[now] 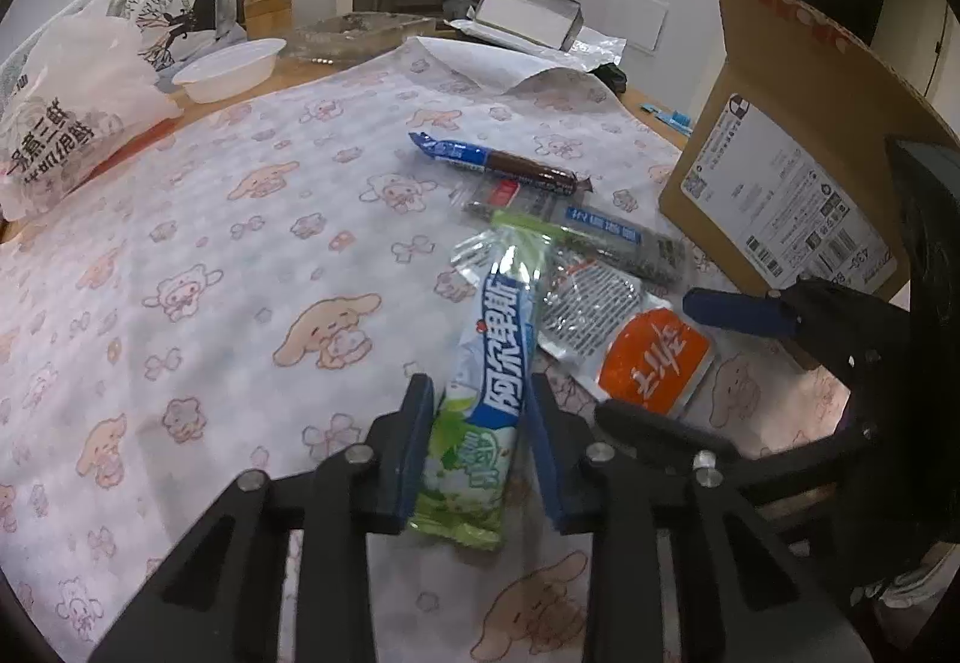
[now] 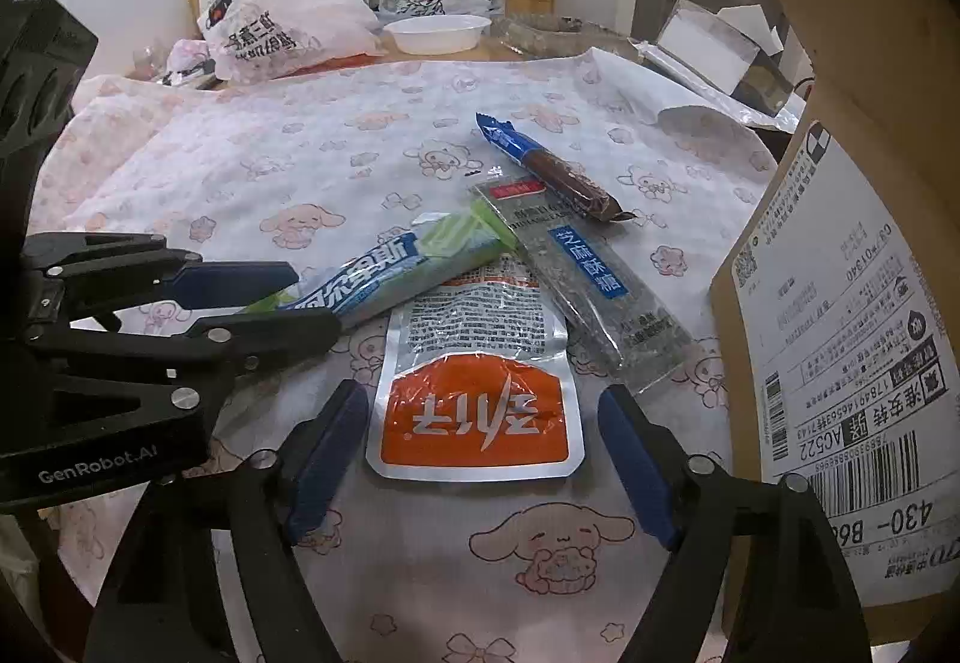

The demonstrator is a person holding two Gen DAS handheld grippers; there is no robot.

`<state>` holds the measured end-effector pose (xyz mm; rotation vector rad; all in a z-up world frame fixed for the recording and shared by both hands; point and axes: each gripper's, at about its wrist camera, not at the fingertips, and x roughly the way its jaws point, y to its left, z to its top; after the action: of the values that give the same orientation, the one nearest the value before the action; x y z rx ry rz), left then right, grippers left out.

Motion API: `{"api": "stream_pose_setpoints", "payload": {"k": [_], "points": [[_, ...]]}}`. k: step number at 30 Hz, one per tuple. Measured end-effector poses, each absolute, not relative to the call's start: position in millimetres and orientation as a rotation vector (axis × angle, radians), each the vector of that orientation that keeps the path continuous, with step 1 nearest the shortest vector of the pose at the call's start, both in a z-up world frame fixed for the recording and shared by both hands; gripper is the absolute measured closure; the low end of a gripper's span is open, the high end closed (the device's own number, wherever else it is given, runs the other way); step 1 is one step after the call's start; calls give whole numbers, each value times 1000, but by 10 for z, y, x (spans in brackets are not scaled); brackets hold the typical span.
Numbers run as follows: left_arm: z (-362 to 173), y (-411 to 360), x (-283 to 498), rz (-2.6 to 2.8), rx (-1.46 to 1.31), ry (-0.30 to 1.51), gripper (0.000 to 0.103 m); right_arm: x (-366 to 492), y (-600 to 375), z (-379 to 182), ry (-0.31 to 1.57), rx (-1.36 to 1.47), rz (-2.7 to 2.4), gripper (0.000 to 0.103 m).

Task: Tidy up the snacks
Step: 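Grasp the green wafer stick with the left gripper while the right grasps the orange-labelled packet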

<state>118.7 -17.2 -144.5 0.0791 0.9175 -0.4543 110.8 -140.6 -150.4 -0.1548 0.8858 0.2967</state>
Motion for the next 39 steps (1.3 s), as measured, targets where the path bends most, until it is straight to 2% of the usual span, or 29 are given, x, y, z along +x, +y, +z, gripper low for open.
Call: {"api": "stream_pose_setpoints", "payload": {"k": [19, 23, 29, 34, 39], "points": [[-1462, 332, 579, -218, 4, 904, 76, 633, -1139, -1411, 875, -227, 546, 37], [-1471, 318, 651, -217, 5, 903, 69, 710, -1153, -1438, 872, -205, 558, 37], [-1483, 270, 803, -194, 27, 894, 68, 838, -1047, -1437, 856, -228, 594, 34], [-1496, 287, 858, -165, 33, 870, 78, 929, -911, -1495, 870, -289, 599, 31], [-1492, 341, 880, -163, 8, 872, 79, 972, -915, -1499, 862, -278, 601, 33]]}}
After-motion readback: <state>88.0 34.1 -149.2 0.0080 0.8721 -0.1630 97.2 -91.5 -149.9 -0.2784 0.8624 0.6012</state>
